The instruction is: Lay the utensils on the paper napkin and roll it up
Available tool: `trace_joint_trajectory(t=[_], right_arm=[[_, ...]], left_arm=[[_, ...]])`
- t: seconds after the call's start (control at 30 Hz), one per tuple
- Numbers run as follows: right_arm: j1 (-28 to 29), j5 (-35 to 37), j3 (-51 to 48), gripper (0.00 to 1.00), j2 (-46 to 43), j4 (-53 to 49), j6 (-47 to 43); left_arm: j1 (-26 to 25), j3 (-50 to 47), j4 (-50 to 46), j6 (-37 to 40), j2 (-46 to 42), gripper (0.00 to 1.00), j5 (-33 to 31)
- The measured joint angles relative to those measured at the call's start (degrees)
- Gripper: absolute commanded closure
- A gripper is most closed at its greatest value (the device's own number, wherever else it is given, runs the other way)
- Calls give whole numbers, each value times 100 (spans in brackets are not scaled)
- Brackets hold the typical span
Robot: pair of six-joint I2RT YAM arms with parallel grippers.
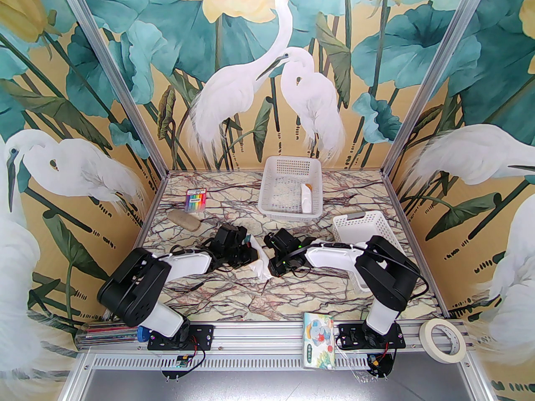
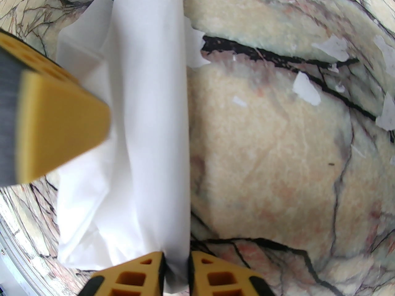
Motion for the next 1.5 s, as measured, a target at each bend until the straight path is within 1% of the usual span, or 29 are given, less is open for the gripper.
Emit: trace_joint_trajectory(t=[0.2, 0.43, 1.07, 1.5], right_arm=[[35, 7, -2, 81, 28, 87, 0], [59, 11, -2, 81, 50, 144, 0], [81, 33, -9, 82, 70, 227, 7], [94, 33, -9, 82, 87, 278, 20]], left_arm=[[0, 179, -85, -4, -76, 100, -4], [0, 431, -55, -105, 278, 100, 37], [-2, 911, 192, -127, 848, 100, 243], [-2, 1025, 474, -179, 1292, 100, 472]])
